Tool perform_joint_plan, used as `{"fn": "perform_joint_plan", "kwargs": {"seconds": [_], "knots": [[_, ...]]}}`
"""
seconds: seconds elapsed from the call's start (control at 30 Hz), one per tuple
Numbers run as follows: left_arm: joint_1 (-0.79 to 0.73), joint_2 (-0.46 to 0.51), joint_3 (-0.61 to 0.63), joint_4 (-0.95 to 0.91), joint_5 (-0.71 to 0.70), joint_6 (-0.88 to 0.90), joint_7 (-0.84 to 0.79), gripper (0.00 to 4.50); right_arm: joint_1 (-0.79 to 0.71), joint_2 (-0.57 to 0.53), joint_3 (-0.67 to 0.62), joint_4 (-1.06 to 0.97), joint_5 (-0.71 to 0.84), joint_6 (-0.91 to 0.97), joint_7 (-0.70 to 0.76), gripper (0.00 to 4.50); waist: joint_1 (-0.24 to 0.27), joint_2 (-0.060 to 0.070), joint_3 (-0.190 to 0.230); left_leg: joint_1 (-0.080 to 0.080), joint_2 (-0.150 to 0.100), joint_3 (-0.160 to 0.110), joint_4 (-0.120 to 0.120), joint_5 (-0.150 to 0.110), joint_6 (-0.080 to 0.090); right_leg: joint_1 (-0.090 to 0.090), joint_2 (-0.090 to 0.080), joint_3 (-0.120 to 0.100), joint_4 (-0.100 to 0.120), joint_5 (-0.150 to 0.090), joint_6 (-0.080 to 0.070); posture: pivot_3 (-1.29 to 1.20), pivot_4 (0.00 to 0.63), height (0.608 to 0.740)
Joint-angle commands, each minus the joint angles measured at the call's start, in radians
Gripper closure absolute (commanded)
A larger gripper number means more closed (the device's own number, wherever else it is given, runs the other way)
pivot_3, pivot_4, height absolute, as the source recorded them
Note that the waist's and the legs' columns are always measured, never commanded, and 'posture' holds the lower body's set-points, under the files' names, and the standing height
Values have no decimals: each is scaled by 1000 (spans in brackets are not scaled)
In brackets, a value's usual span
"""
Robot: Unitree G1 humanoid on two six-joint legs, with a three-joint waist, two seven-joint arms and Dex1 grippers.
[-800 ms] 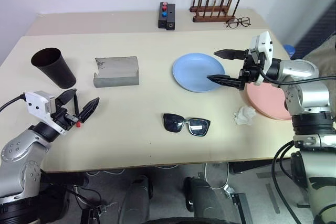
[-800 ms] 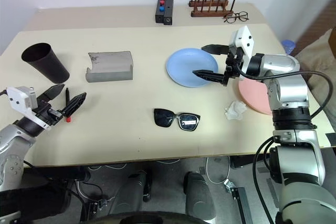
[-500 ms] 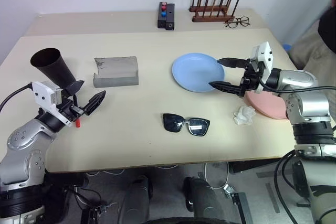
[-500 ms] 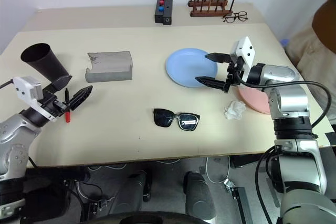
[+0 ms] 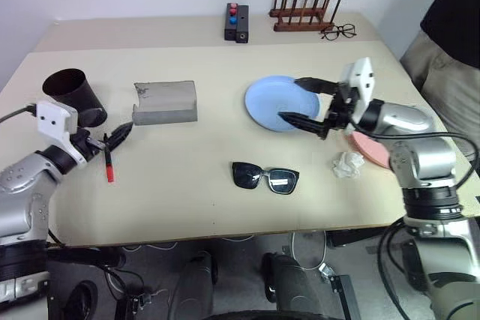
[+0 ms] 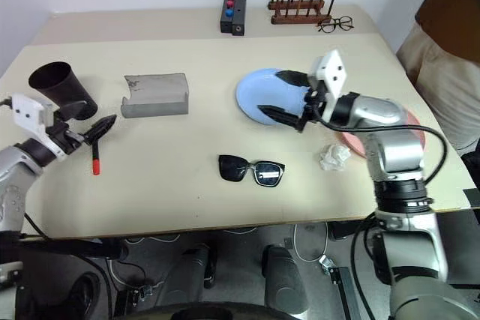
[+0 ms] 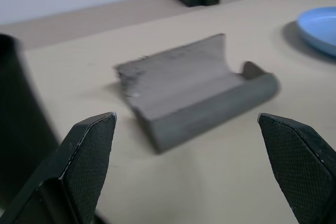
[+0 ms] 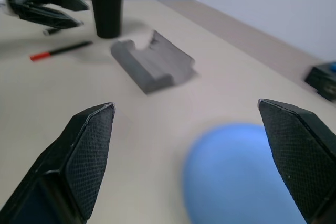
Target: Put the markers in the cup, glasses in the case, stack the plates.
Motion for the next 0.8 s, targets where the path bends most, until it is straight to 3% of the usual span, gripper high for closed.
{"fn": "perform_joint_plan", "kwargs": {"seconds": [0.03, 0.37, 0.57, 0.8], "knots": [[-14, 65, 61, -20, -16, 97, 23, 0, -19, 31, -10, -96, 36, 38, -58, 52, 2, 0, 0, 0, 0, 0, 0, 0, 0, 0, 0, 0, 0, 0, 0, 0, 150, 740], [-14, 222, 94, 101, 49, 258, 59, 0, -70, 138, 85, -107, -27, -11, -130, 52, -4, 0, 0, 0, 1, 0, -2, 0, 0, -2, 0, 0, 0, 0, 0, 0, 150, 740], [10, 234, 110, 91, 73, 274, 78, 0, -63, 159, 87, -77, -44, -65, -125, 52, 0, 0, 0, 0, 1, 1, -2, 0, 0, -2, -1, 0, 0, 0, 0, 0, 150, 740], [-43, 226, 197, 188, 63, 493, 248, 0, -33, 153, 96, -75, -55, -81, -123, 52, -3, -1, 0, 0, 1, 2, -3, 0, 0, -2, -1, 0, 0, 0, 0, 0, 150, 740]]}}
